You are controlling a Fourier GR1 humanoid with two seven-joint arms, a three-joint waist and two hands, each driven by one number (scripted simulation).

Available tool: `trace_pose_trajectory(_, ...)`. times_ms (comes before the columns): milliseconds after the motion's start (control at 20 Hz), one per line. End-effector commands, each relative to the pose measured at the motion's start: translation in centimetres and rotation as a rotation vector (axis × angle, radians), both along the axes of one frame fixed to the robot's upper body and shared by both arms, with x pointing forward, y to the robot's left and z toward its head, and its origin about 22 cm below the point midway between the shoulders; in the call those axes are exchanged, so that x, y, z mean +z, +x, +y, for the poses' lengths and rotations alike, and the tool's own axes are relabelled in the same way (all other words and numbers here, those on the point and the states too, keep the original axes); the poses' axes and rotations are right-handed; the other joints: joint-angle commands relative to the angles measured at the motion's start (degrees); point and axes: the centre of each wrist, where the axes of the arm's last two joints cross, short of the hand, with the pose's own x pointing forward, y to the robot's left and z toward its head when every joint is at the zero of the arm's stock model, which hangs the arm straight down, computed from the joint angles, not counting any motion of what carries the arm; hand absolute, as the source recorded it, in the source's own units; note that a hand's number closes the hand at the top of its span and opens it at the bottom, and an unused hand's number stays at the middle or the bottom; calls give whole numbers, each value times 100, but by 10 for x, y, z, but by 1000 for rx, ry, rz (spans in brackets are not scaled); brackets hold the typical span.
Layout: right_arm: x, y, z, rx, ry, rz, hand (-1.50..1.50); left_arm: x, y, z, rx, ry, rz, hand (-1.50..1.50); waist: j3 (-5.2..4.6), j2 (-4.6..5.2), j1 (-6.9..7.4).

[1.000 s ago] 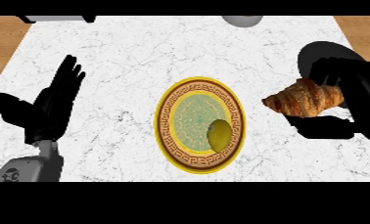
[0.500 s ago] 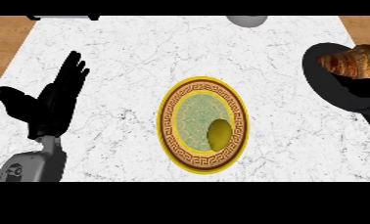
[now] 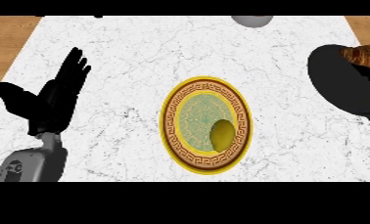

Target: Pick the croissant from the plate and place it in the pan

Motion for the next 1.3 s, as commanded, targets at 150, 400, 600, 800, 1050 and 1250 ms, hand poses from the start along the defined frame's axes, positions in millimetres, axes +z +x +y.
trace_pose_trajectory(150, -47, 7, -30, 75, 40, 43, 150, -5, -1, -1, -20, -7, -22, 0, 7, 38, 102)
trace_pose_trajectory(400, -60, 19, -25, 66, -2, 74, 150, 1, 12, -3, -22, -7, -5, 0, 10, 60, 122)
trace_pose_trajectory(600, -79, 10, -30, -78, 127, 189, 150, -2, 12, -26, -44, -4, -38, 0, 23, 114, 197)
trace_pose_trajectory(800, -88, 4, -34, -70, 192, 305, -150, 10, 15, -16, -39, 8, -24, 0, 22, 86, 163)
trace_pose_trajectory(1050, -99, -4, -37, -31, 248, 243, -150, 7, 9, -5, -39, 26, -46, 0, 36, 110, 236)
trace_pose_trajectory(1250, -86, -9, -51, 33, 432, 95, -150, 2, 12, -11, -18, -15, -7, 0, 34, 73, 88)
